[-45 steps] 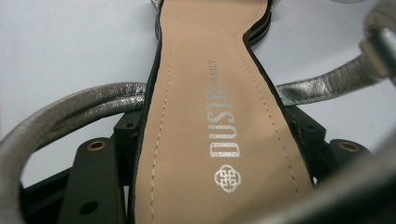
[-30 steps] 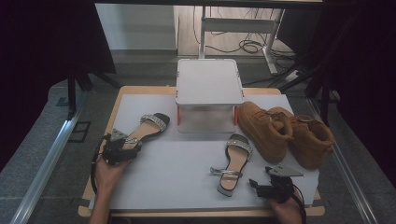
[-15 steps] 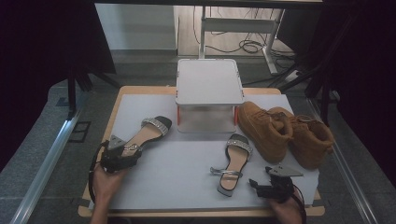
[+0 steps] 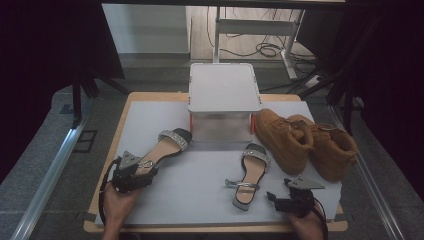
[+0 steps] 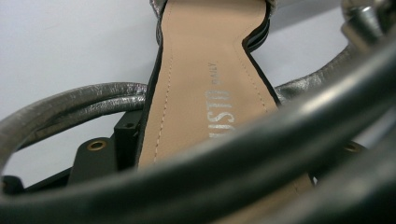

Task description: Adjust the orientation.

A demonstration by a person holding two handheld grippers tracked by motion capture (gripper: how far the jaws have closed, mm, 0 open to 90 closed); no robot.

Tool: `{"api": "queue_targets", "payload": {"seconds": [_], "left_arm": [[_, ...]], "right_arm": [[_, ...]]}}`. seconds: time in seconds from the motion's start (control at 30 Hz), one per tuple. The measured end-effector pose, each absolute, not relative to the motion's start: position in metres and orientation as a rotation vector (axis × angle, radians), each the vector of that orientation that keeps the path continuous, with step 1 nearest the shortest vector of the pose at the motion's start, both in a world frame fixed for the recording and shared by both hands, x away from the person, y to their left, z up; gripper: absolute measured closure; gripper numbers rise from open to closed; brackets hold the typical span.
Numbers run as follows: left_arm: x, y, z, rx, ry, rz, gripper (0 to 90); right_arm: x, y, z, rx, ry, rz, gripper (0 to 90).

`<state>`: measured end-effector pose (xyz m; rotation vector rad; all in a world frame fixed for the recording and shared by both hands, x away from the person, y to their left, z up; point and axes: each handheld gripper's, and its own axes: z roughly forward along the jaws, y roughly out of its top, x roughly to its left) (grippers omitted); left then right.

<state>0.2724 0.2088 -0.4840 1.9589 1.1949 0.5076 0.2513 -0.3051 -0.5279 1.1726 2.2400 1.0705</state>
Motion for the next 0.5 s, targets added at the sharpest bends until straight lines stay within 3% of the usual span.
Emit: {"api": "queue_targets", "payload": {"seconds": [0.5], "left_arm": [[0.275,0.177,-0.486,1.957,1.177,0.498,39.1]], "right_arm": [[0.251,-0.305,-0.528,1.172,2.240,1.071,15.2]]}}
